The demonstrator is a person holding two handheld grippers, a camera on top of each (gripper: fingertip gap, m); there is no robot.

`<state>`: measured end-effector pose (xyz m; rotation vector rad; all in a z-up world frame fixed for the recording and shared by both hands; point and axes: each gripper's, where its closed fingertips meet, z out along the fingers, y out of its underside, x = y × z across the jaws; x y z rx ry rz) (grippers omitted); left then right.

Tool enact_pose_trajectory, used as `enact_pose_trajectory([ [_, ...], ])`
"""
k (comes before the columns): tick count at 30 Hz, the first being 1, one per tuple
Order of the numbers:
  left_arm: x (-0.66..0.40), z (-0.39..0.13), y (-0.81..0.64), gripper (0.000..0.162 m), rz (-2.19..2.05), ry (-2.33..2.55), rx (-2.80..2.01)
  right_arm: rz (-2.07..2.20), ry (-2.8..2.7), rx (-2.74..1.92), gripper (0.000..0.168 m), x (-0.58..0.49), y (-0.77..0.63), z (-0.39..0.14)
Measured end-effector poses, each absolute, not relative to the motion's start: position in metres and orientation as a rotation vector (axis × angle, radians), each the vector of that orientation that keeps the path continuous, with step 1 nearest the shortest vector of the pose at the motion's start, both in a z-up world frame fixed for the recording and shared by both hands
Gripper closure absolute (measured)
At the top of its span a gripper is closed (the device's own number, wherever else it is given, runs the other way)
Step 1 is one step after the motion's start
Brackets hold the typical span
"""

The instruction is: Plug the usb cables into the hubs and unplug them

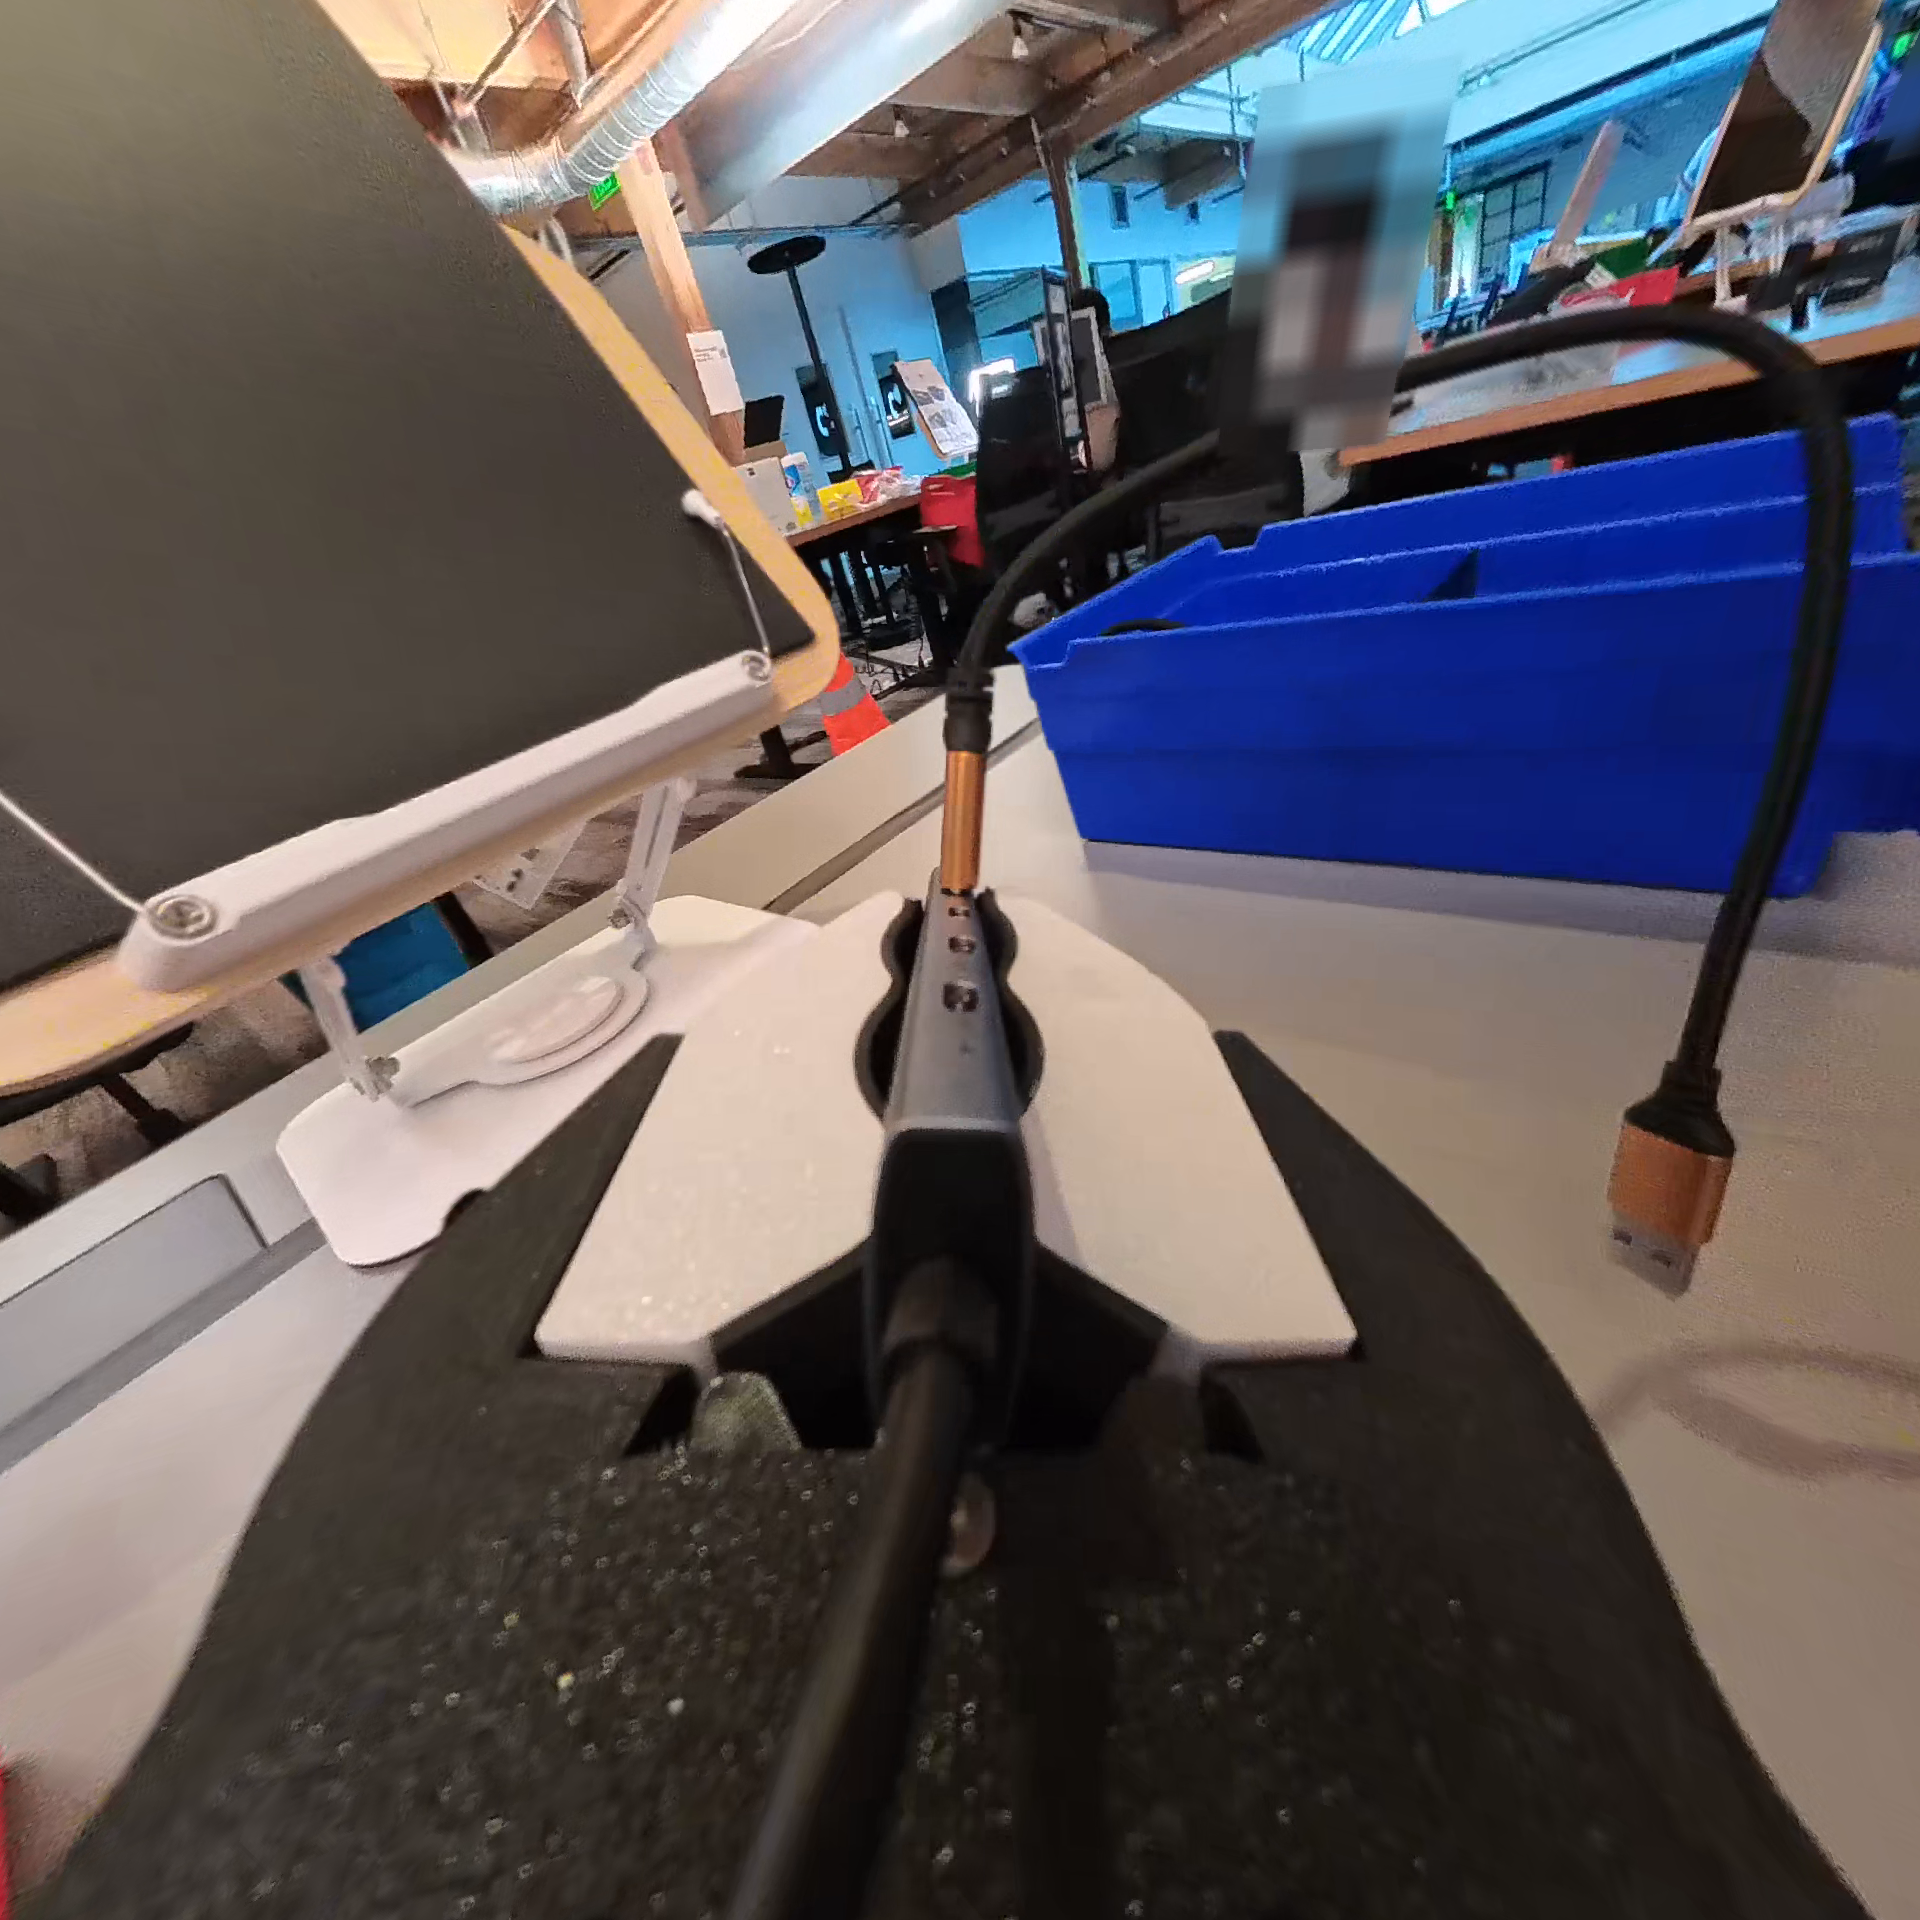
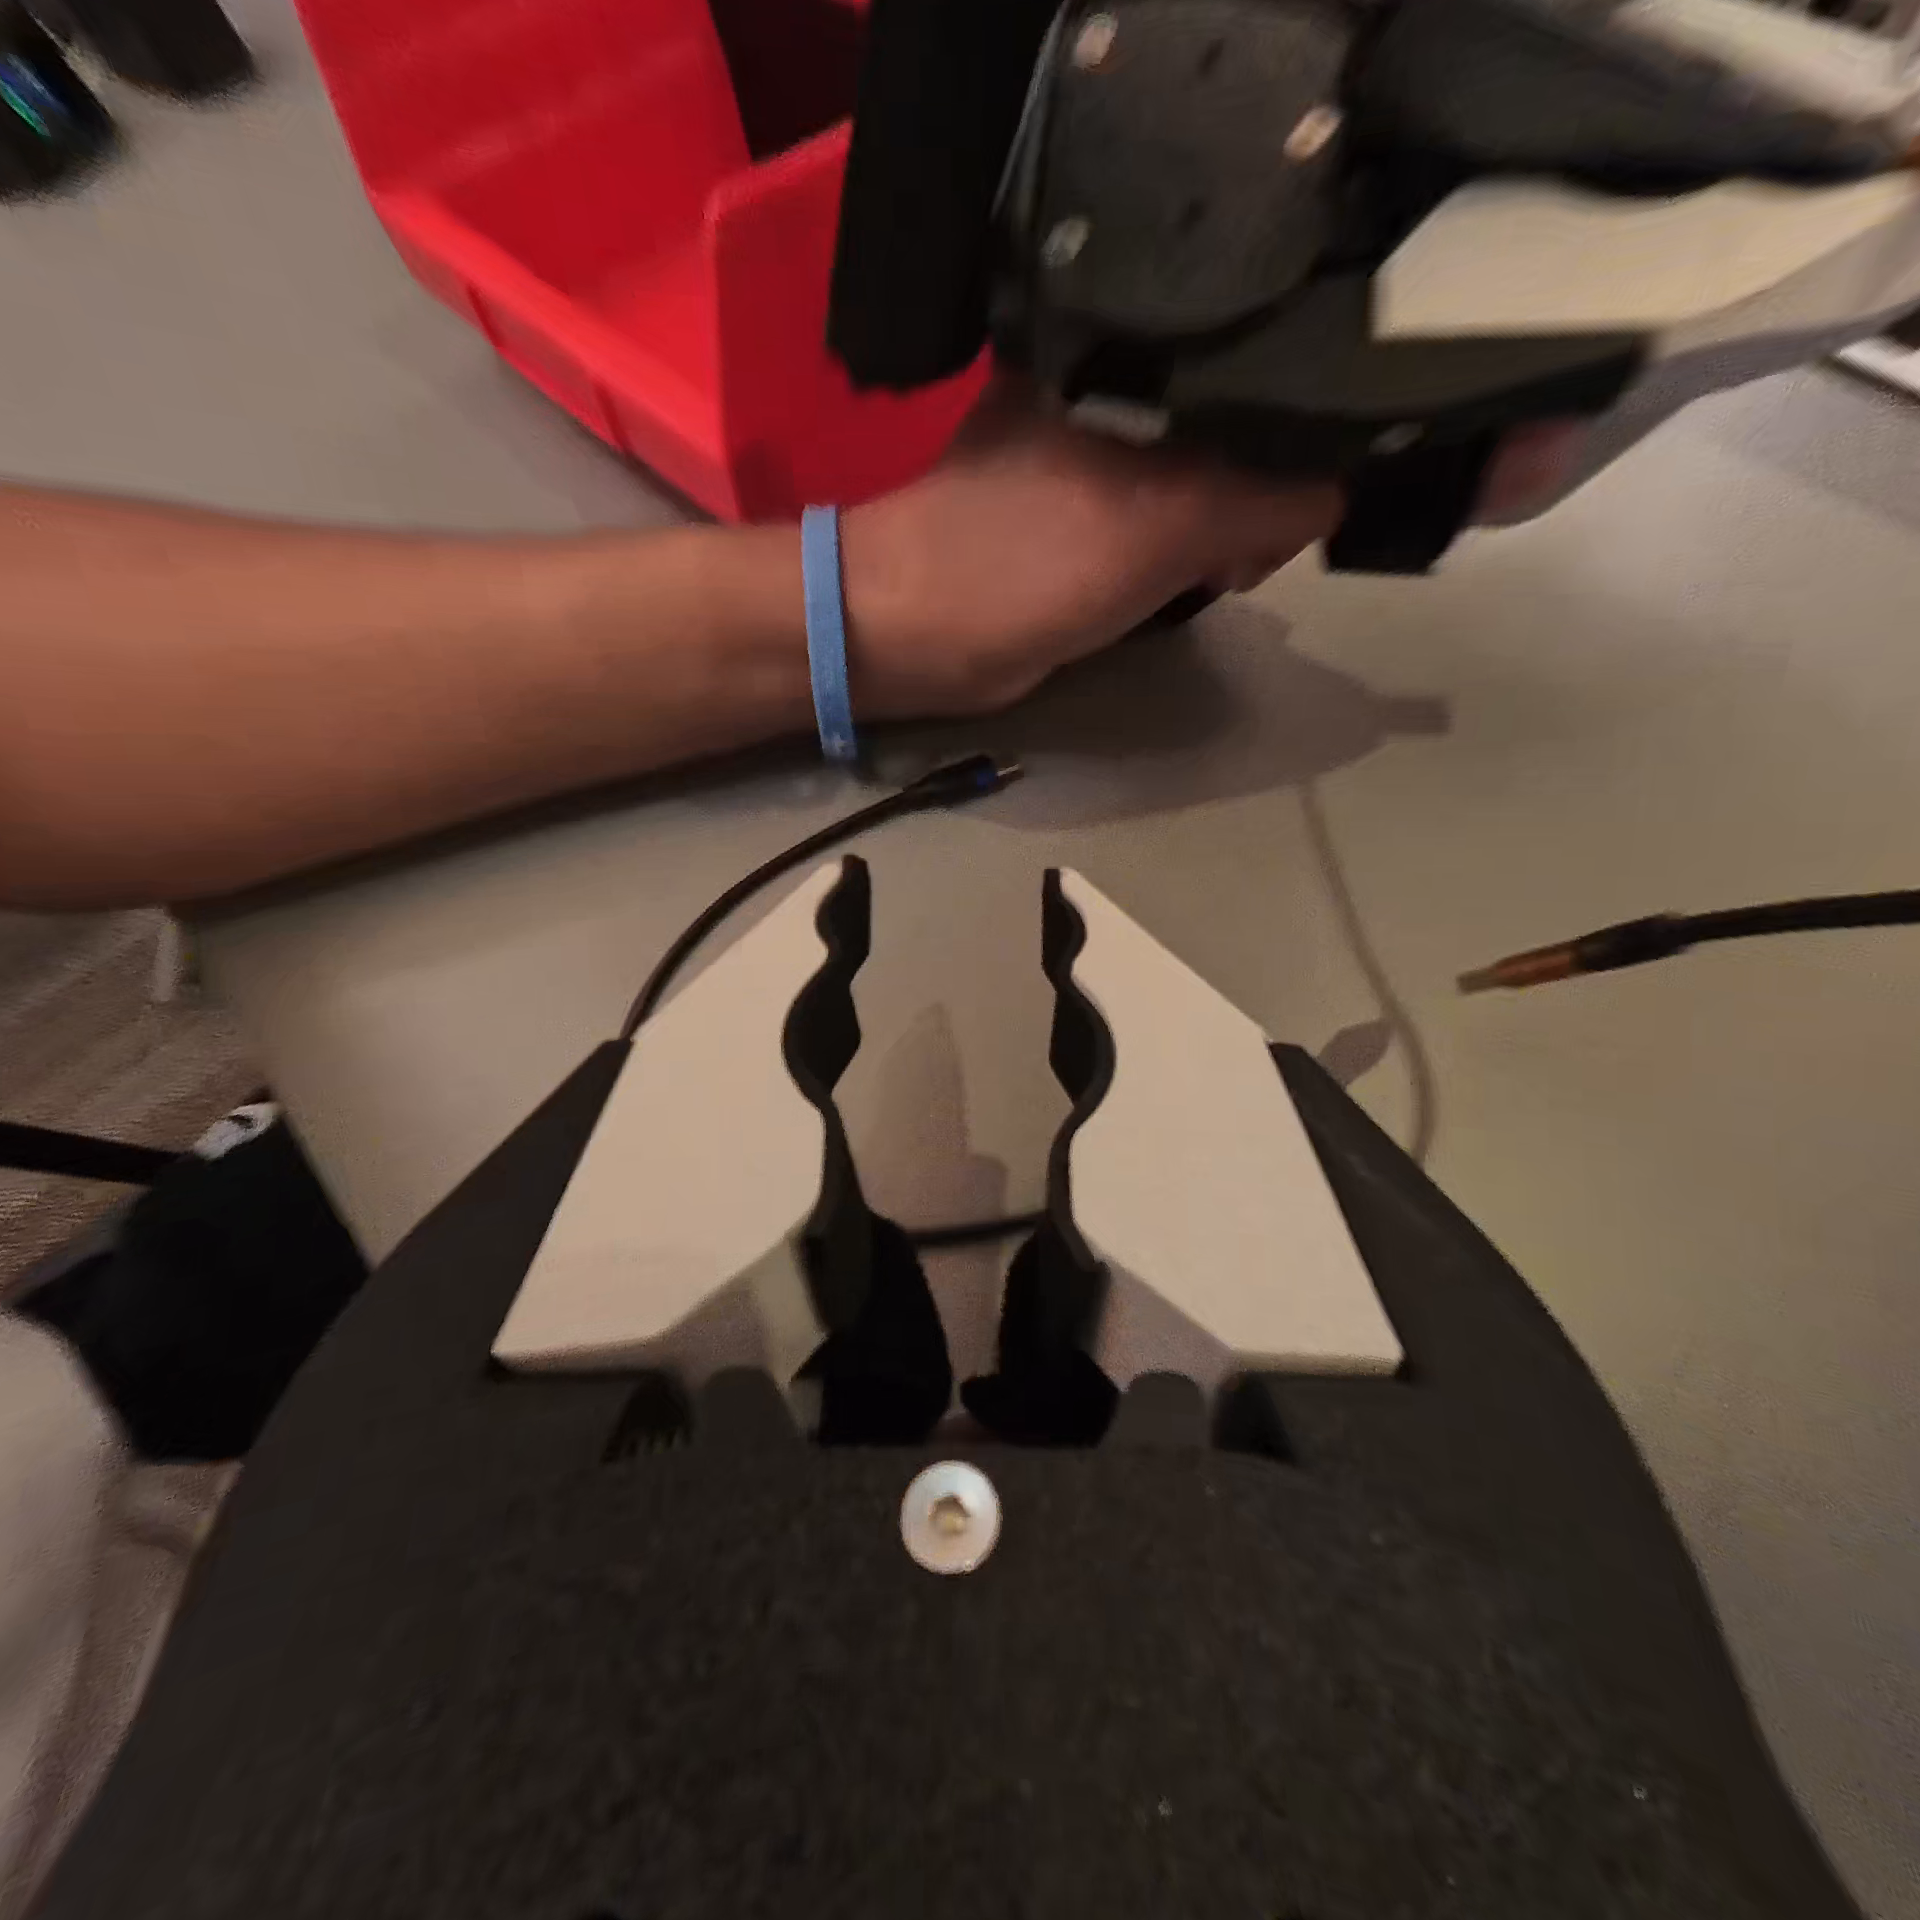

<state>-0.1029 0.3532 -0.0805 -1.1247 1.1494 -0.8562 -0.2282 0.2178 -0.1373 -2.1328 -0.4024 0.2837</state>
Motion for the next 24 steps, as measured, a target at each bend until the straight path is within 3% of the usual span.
enact_pose_trajectory([
  [11, -0.103, -0.083, 0.348, 0.152, -0.901, 1.192, -1.102, 0.345, -0.652, -2.269, 0.128, -0.303, 0.211, -0.187],
  [13, -0.103, -0.083, 0.348, 0.152, -0.908, 1.192, -1.102, 0.245, -0.698, -2.257, 0.136, -0.301, 0.208, -0.194],
  [14, -0.103, -0.083, 0.348, 0.152, -0.911, 1.194, -1.102, 0.228, -0.715, -2.248, 0.154, -0.301, 0.205, -0.194],
  [15, -0.103, -0.083, 0.348, 0.152, -0.912, 1.195, -1.101, 0.198, -0.728, -2.248, 0.161, -0.299, 0.201, -0.194],
  [24, -0.102, -0.084, 0.346, 0.152, -0.905, 1.207, -1.091, 0.23, -1.039, -2.272, 0.166, -0.235, 0.127, -0.193],
])
